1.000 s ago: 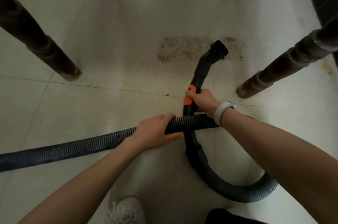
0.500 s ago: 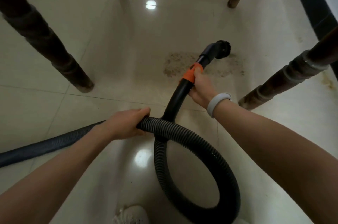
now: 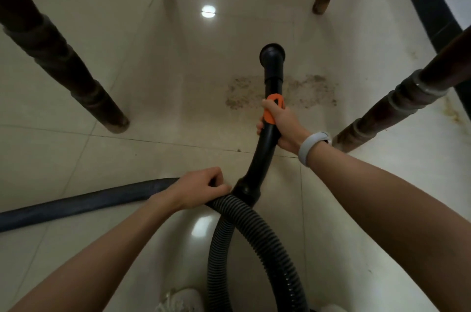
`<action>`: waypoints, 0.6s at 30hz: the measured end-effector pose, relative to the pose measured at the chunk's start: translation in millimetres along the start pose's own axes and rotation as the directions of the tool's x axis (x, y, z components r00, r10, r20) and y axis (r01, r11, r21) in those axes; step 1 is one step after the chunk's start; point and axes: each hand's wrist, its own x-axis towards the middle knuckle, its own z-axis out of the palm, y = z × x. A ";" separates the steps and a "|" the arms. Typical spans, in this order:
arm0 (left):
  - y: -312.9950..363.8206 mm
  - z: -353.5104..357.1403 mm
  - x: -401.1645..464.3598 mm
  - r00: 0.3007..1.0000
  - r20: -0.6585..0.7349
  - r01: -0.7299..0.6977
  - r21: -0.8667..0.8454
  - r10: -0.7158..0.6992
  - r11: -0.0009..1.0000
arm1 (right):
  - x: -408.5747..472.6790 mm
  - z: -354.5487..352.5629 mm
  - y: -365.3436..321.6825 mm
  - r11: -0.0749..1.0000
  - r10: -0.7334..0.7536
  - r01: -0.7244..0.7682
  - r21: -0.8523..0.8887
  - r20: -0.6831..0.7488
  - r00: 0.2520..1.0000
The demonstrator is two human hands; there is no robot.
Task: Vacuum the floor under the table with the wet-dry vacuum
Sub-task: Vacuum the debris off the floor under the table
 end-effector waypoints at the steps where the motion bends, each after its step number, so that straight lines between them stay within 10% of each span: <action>1: -3.4 -2.6 -0.7 1.000 0.013 0.010 -0.012 -0.009 1.000 | 0.9 -6.3 -3.2 1.000 0.003 -0.003 -0.019 -0.017 1.000; 10: 22.5 -26.6 24.9 0.999 0.016 -0.038 0.001 0.038 0.999 | 1.5 -22.6 11.8 0.828 0.033 -0.072 -0.556 -0.080 0.996; 18: -34.1 -16.0 11.9 0.979 -0.166 -0.047 0.371 0.116 0.927 | 10.0 -23.4 55.6 0.899 0.152 -0.180 -0.399 -0.101 0.983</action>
